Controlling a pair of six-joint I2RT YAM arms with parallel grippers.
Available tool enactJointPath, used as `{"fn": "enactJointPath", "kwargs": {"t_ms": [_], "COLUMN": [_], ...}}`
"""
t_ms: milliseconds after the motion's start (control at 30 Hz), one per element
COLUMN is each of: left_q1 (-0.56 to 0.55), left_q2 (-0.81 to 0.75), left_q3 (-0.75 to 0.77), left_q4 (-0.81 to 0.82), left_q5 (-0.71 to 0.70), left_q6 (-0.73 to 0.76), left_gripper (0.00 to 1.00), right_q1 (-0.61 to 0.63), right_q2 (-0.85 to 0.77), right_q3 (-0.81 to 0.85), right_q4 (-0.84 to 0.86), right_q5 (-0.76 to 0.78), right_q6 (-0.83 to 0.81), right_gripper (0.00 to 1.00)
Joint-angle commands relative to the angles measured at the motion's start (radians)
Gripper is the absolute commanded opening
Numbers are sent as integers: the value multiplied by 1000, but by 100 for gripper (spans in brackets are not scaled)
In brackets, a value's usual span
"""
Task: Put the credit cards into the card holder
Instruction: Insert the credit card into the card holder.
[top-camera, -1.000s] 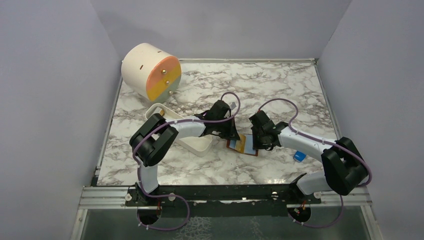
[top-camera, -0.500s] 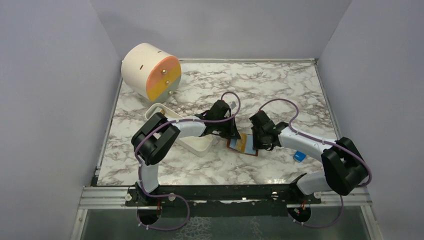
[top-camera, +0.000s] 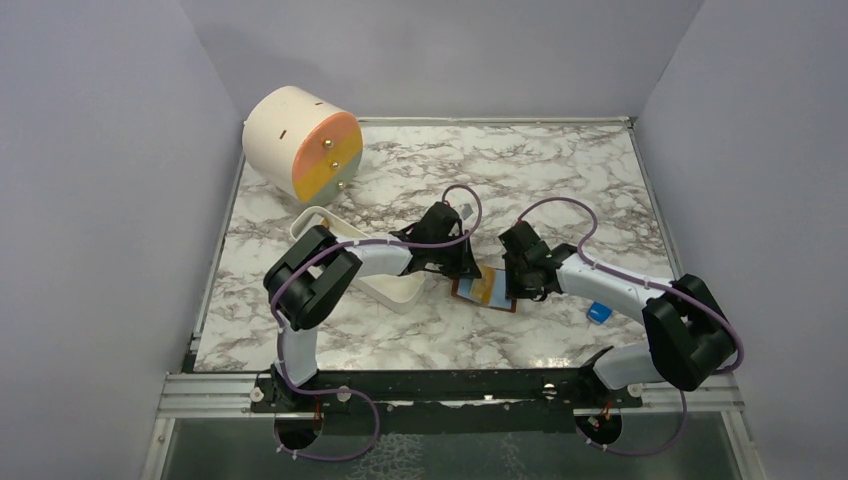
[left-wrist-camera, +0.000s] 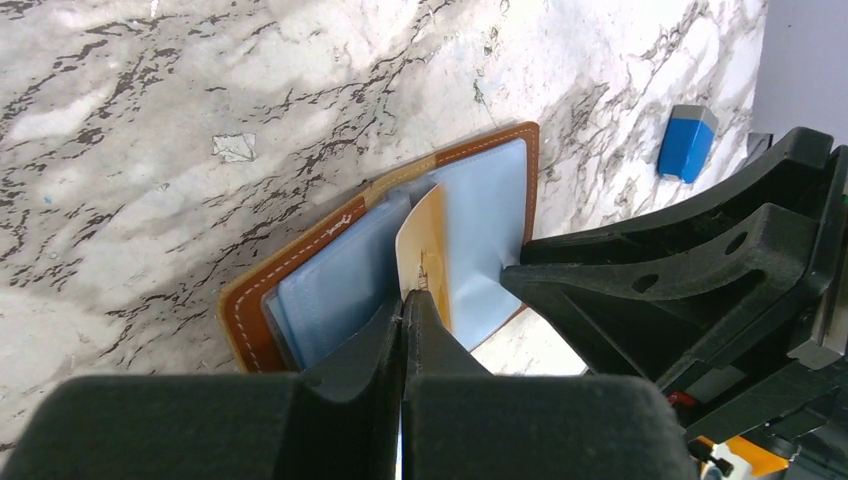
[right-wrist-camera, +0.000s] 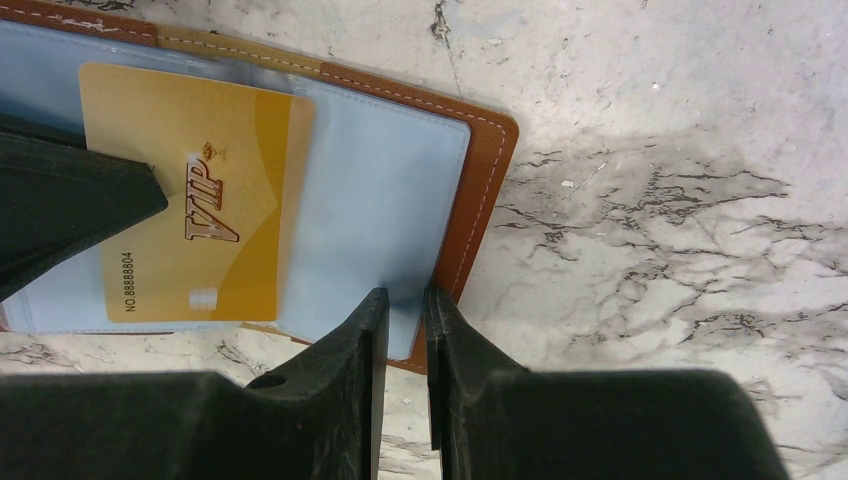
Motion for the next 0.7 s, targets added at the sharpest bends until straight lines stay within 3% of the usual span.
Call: {"fn": "enactJointPath", "kwargs": {"t_ms": [0, 667], "left_q1": [-17, -35], "left_q2": [-9, 4], "left_q3": [-33, -129], "left_q4": [-12, 139], "left_q5": [-107, -63], "left_q6": [112, 24], "left_gripper": [0, 0], "right_q1": [-2, -2], "right_q2": [17, 46], "right_q3": [12, 19], "right_q4": [38, 65], "right_q5": [-29, -57], "right_q6": [17, 34], "right_gripper": [20, 20]}}
